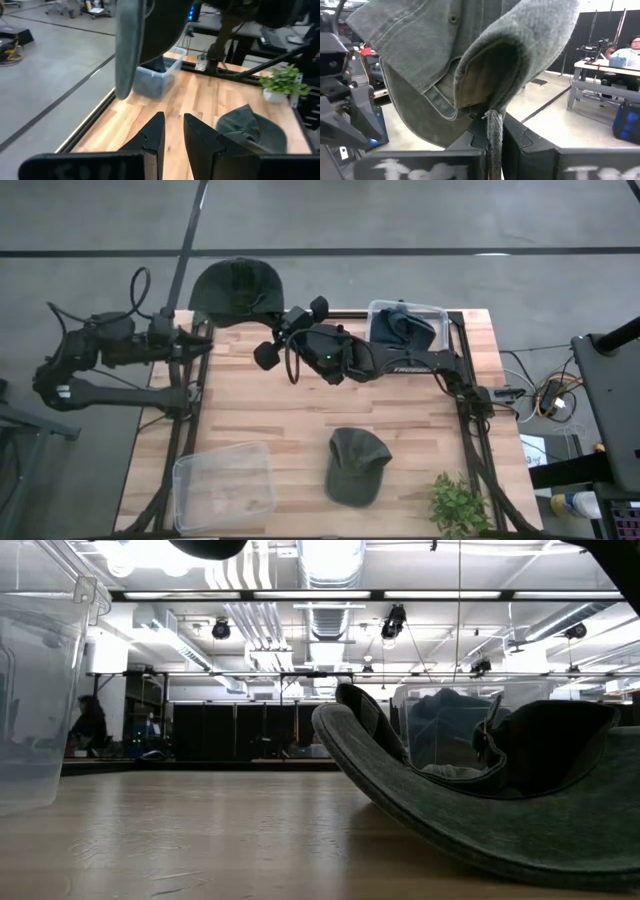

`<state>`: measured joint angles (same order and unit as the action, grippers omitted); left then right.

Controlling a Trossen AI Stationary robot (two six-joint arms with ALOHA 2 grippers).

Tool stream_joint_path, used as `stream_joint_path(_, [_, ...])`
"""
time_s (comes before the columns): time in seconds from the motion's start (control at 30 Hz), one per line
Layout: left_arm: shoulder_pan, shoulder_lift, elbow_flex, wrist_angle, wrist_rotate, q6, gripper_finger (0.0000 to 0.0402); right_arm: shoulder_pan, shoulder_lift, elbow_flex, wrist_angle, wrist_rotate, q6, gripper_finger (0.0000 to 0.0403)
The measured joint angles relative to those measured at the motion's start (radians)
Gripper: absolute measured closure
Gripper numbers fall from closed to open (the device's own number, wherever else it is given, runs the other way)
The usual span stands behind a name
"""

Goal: Pick & Place hat
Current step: Put the top gray cap into the bottom transparent bin

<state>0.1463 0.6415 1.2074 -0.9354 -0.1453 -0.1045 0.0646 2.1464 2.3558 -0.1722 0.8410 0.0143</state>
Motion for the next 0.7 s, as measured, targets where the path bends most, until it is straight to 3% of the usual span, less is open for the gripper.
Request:
stream_joint_path(0.23, [0.0,-0.001,-0.052,0.06,-0.088,0.016,0.0337,0.003,0.0,0.0,0.004,-0.001,-0.011,0.039])
stream_joint_path(0.7, [0.0,0.003,-0.057,0.115,-0.121,-0.027,0.0337,0.002,0.0,0.0,0.005,0.0,-0.018,0.039])
